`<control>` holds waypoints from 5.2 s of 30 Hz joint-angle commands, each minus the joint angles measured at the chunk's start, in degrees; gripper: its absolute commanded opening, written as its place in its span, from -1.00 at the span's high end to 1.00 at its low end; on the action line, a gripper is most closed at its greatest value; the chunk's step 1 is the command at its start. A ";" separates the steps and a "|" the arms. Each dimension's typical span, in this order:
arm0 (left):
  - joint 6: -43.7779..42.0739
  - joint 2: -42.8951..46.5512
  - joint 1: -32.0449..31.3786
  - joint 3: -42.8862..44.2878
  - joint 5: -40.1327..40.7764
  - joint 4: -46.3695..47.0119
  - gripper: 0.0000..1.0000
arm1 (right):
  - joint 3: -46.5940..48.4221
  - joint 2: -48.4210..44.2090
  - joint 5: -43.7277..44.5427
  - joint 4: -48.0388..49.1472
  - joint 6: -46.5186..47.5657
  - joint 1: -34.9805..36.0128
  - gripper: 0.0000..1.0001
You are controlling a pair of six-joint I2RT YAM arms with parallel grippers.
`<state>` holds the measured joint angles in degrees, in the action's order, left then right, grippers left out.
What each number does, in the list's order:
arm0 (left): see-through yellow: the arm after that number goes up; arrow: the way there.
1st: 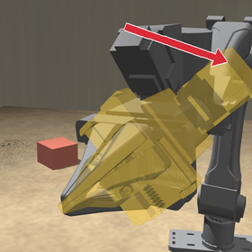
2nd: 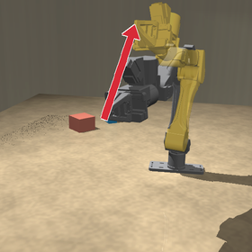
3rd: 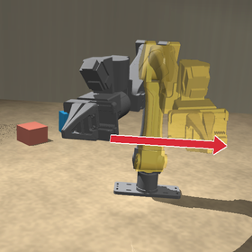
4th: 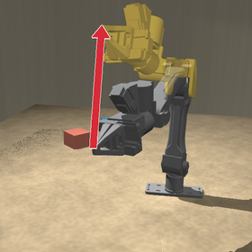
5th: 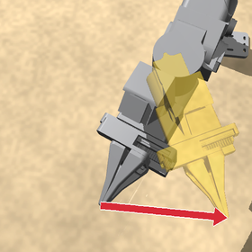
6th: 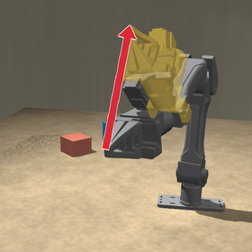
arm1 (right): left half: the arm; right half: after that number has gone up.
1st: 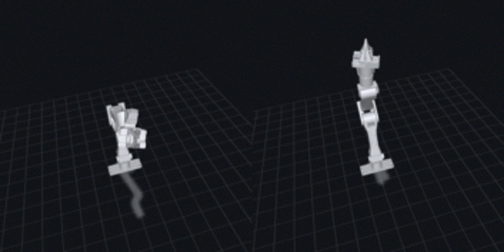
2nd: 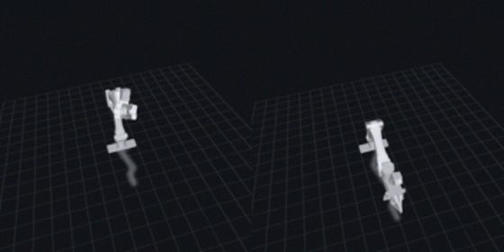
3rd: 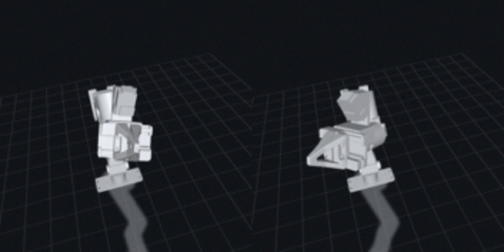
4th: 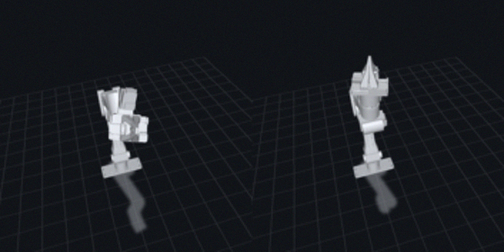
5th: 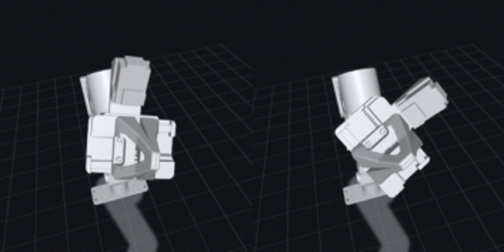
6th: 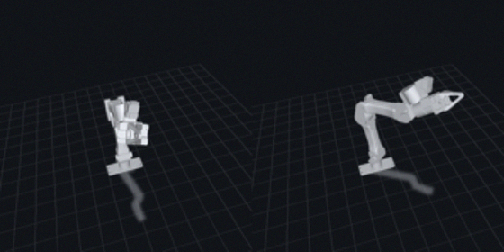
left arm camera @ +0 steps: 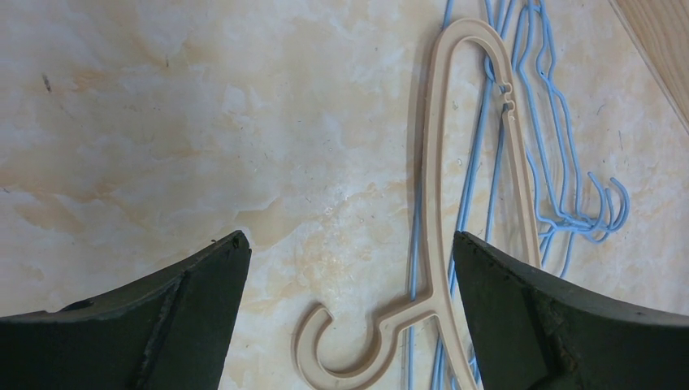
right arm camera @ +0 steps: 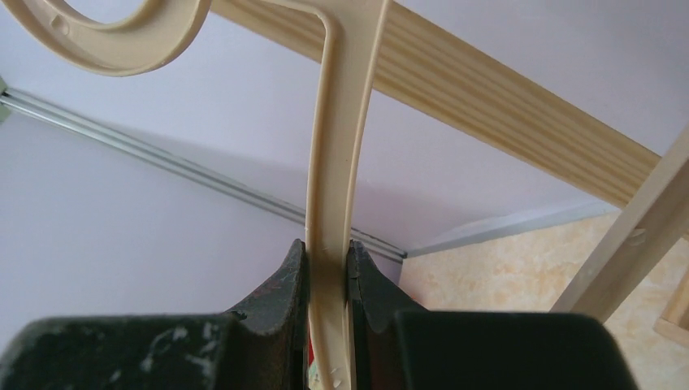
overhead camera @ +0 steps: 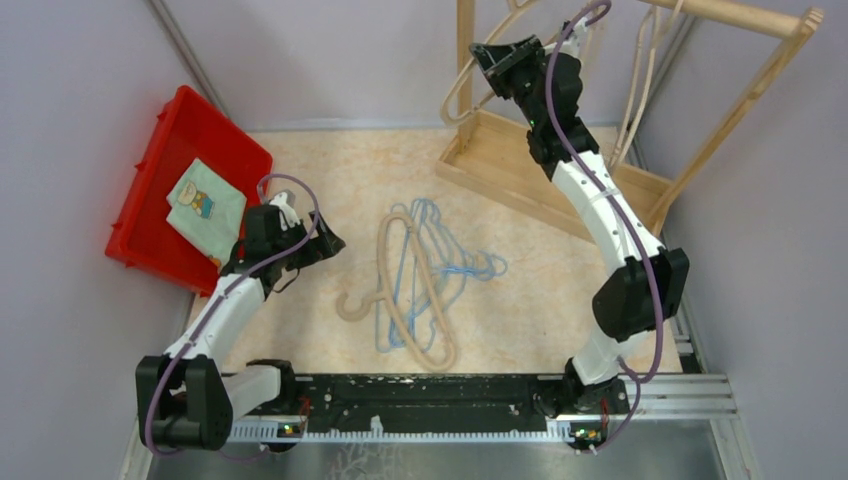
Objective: Organize the hangers
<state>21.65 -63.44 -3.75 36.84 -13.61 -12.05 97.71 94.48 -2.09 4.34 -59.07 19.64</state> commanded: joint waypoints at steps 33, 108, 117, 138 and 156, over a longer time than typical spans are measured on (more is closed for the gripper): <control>-2.30 -3.04 0.09 -0.32 -0.23 1.76 -1.00 | 8.92 0.71 7.62 -0.63 -0.02 -1.94 -0.02; 1.29 3.44 0.12 -3.73 -1.72 0.14 -1.00 | -39.43 4.34 15.13 -28.44 29.85 56.28 0.18; 0.82 4.14 0.11 -3.62 -0.87 0.41 -1.00 | -36.13 -3.45 17.37 -35.62 28.85 56.25 0.84; 2.52 1.70 0.05 -1.09 -4.49 3.67 -1.00 | -33.54 -42.52 44.42 -68.55 -10.60 56.09 1.00; 0.06 -4.80 -0.73 4.33 -5.39 3.90 -1.00 | -28.38 -56.36 64.92 -66.89 -16.65 56.00 1.00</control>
<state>22.87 -67.05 -4.14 38.89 -18.17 -9.17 65.28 39.68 55.20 -71.18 -82.54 75.61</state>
